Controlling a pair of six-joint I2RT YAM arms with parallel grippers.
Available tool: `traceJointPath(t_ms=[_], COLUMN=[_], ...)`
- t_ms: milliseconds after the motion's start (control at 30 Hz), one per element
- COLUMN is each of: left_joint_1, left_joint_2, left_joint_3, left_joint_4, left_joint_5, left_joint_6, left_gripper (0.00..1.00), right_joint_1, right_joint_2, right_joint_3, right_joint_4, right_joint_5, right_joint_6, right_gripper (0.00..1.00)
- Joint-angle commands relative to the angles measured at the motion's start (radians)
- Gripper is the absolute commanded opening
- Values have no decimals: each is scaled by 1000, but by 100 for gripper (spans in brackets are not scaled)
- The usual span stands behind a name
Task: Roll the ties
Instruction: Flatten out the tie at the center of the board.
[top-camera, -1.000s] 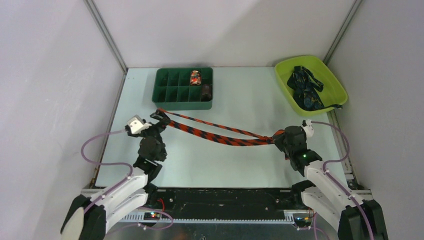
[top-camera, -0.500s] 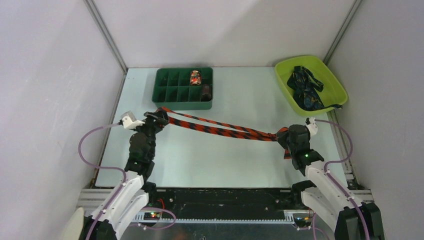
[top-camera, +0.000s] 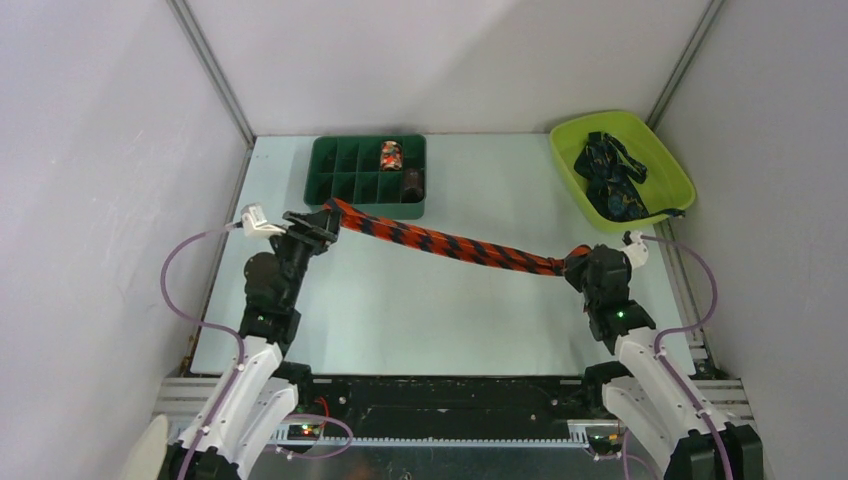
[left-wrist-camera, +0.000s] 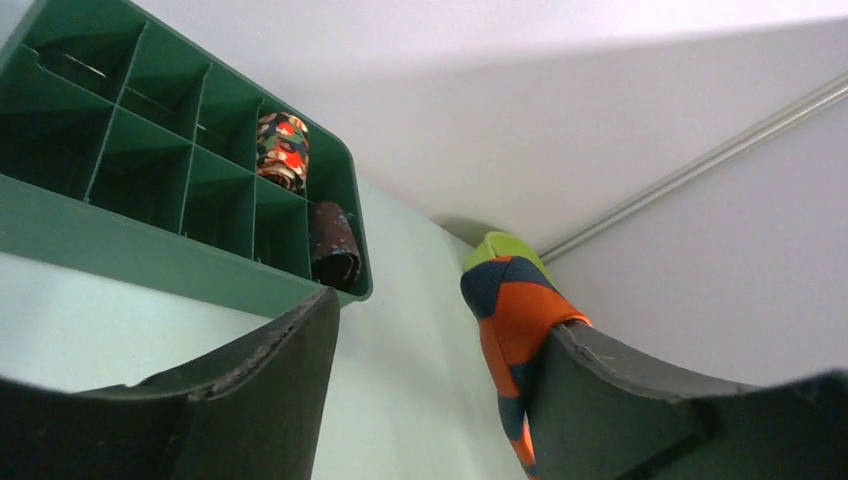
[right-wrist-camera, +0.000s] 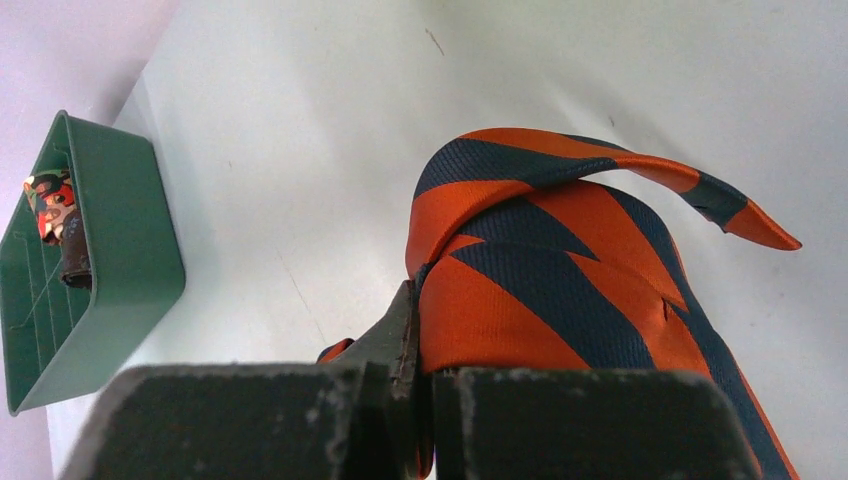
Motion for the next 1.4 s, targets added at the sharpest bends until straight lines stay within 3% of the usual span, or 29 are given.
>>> traceJointPath(t_ms=[0,233,300,333,500,533,600,700,800,967,1100,1233,1367], left_joint_1=[36,56,57,57,56,57,57,58,44,-6,-77,-163,-170], left_joint_2=[-13,-1,6,12,26,26,27,36,52,217,457,680,842], left_joint_3=[42,26,26,26,3,3,10,17,17,3,36,133,177], left_joint_4=[47,104,118,125,166,161,125,58,-7,-11,86,63,83], left_joint_5=[52,37,33,33,20,20,16,-3,-3,35,103,76,58], left_joint_6=[-108,-171,-172,-171,-171,-164,-143,-110,-56,-58,-69,-16,-30], left_gripper=[66,50,41,30,9,8,16,37,47,75,83,86,88], right_joint_1=[-22,-29,-29,-28,-28,-28,-28,-22,-18,-16,-15,-15,-14], right_joint_2=[-19,-60,-69,-72,-65,-58,-48,-26,-9,-19,-15,-19,-27], right_joint_3=[48,57,58,58,57,57,57,58,54,42,43,42,42], right_joint_4=[6,7,6,7,5,5,-6,-28,-41,-24,-16,-13,-16], right_joint_5=[75,85,82,80,45,37,16,11,10,11,2,-5,-9], right_joint_6=[-58,-97,-102,-101,-94,-93,-87,-81,-74,-68,-71,-72,-72], right_gripper=[0,0,0,0,0,0,0,0,0,0,0,0,0])
